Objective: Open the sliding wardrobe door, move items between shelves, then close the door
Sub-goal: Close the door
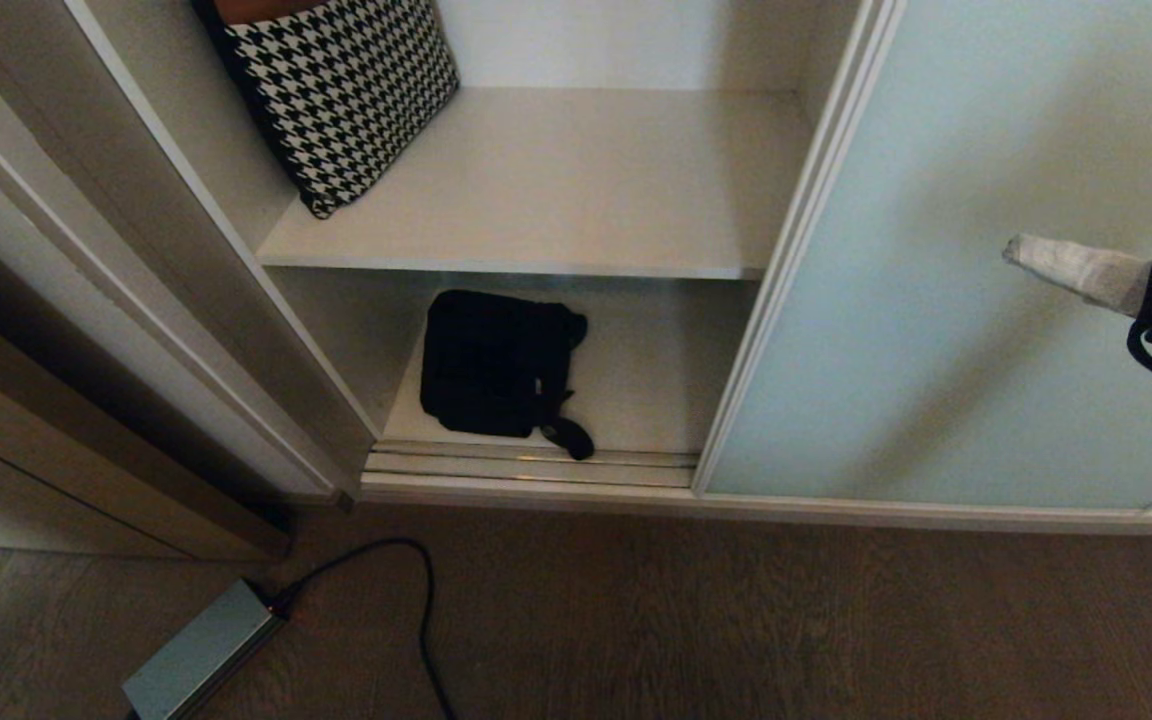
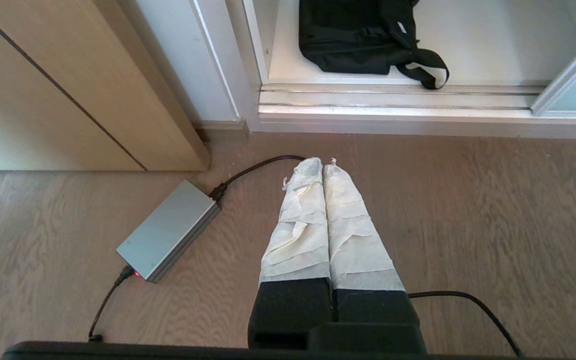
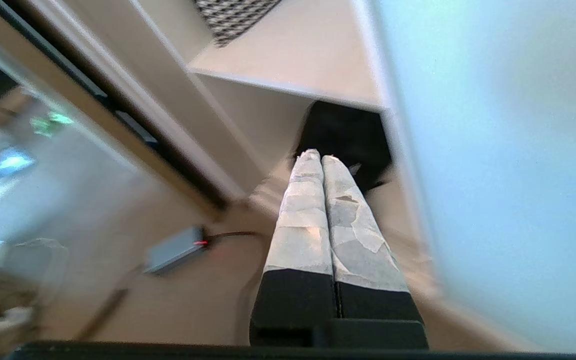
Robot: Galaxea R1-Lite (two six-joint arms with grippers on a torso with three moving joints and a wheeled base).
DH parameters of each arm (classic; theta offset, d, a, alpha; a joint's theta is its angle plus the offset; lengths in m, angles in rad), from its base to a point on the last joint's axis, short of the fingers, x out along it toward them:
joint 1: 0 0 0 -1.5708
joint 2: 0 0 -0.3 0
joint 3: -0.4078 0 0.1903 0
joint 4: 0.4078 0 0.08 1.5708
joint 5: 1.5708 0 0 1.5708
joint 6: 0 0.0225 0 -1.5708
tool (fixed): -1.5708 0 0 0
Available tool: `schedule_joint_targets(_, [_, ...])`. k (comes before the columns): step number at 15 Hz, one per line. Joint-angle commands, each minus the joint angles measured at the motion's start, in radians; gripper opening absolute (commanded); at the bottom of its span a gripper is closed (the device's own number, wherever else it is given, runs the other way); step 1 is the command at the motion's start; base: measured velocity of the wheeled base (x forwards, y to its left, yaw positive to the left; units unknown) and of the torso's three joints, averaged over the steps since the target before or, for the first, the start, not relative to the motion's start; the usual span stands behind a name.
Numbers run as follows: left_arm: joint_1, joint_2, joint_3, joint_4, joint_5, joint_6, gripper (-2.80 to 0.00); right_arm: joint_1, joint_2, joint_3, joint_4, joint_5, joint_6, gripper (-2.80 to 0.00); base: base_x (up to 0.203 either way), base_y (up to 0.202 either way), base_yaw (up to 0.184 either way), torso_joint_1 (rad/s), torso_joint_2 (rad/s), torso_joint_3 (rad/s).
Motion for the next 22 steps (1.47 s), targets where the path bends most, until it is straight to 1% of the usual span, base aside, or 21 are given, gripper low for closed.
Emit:
schedule_joint_targets(1, [0.001, 0.001, 0.0, 0.0, 0.0, 0.0, -2.8, 0.017, 0.028, -0.084, 0.038, -0.024, -0.068, -2.8, 0.0, 0.0, 0.0, 0.0, 0.0, 0.0])
schedule_joint_targets(2, [0.001, 0.001, 0.0, 0.0, 0.0, 0.0, -2.8, 0.039, 0.057, -0.141, 0.07, -0.058, -0.11, -2.8, 0.0, 0.0, 0.0, 0.0, 0.0, 0.0])
schedule_joint_targets(3, [0.001, 0.001, 0.0, 0.0, 0.0, 0.0, -2.8, 0.074, 0.079, -0.195, 0.098, -0.117, -0.148, -2.8, 0.0, 0.0, 0.0, 0.0, 0.0, 0.0])
schedule_joint_targets(5, [-0.001, 0.001, 0.0, 0.0, 0.0, 0.0, -2.8, 0.157, 0.115, -0.29, 0.121, -0.224, -0.186, -2.8, 0.0, 0.0, 0.0, 0.0, 0.0, 0.0])
schedule_joint_targets(6, [0.001, 0.001, 0.0, 0.0, 0.0, 0.0, -2.8, 0.177, 0.135, -0.321, 0.12, -0.273, -0.203, -2.8, 0.0, 0.0, 0.0, 0.0, 0.0, 0.0])
schedule_joint_targets(7, [0.001, 0.001, 0.0, 0.0, 0.0, 0.0, -2.8, 0.182, 0.145, -0.328, 0.118, -0.288, -0.218, -2.8, 0.0, 0.0, 0.0, 0.0, 0.0, 0.0])
schedule_joint_targets(9, [-0.001, 0.001, 0.0, 0.0, 0.0, 0.0, -2.8, 0.207, 0.146, -0.326, 0.12, -0.287, -0.221, -2.8, 0.0, 0.0, 0.0, 0.0, 0.0, 0.0])
schedule_joint_targets(11, [0.001, 0.001, 0.0, 0.0, 0.0, 0.0, -2.8, 0.269, 0.154, -0.325, 0.118, -0.295, -0.224, -2.8, 0.0, 0.0, 0.0, 0.0, 0.0, 0.0])
schedule_joint_targets(12, [0.001, 0.001, 0.0, 0.0, 0.0, 0.0, -2.8, 0.297, 0.176, -0.328, 0.107, -0.334, -0.229, -2.8, 0.0, 0.0, 0.0, 0.0, 0.0, 0.0])
schedule_joint_targets(13, [-0.001, 0.001, 0.0, 0.0, 0.0, 0.0, -2.8, 0.32, 0.202, -0.329, 0.086, -0.391, -0.246, -2.8, 0.0, 0.0, 0.0, 0.0, 0.0, 0.0])
schedule_joint_targets(14, [-0.001, 0.001, 0.0, 0.0, 0.0, 0.001, -2.8, 0.33, 0.23, -0.33, 0.051, -0.429, -0.268, -2.8, 0.0, 0.0, 0.0, 0.0, 0.0, 0.0])
schedule_joint_targets(15, [-0.001, 0.001, 0.0, 0.0, 0.0, 0.0, -2.8, 0.334, 0.254, -0.331, 0.0, -0.454, -0.28, -2.8, 0.0, 0.0, 0.0, 0.0, 0.0, 0.0])
schedule_joint_targets(16, [0.001, 0.001, 0.0, 0.0, 0.0, 0.0, -2.8, 0.334, 0.271, -0.337, -0.017, -0.461, -0.279, -2.8, 0.0, 0.0, 0.0, 0.0, 0.0, 0.0])
schedule_joint_targets(19, [-0.001, 0.001, 0.0, 0.0, 0.0, 0.0, -2.8, 0.32, 0.313, -0.389, -0.02, -0.483, -0.231, -2.8, 0.0, 0.0, 0.0, 0.0, 0.0, 0.0])
schedule_joint_targets(22, [-0.001, 0.001, 0.0, 0.0, 0.0, 0.0, -2.8, 0.32, 0.352, -0.418, -0.018, -0.494, -0.227, -2.8, 0.0, 0.0, 0.0, 0.0, 0.0, 0.0])
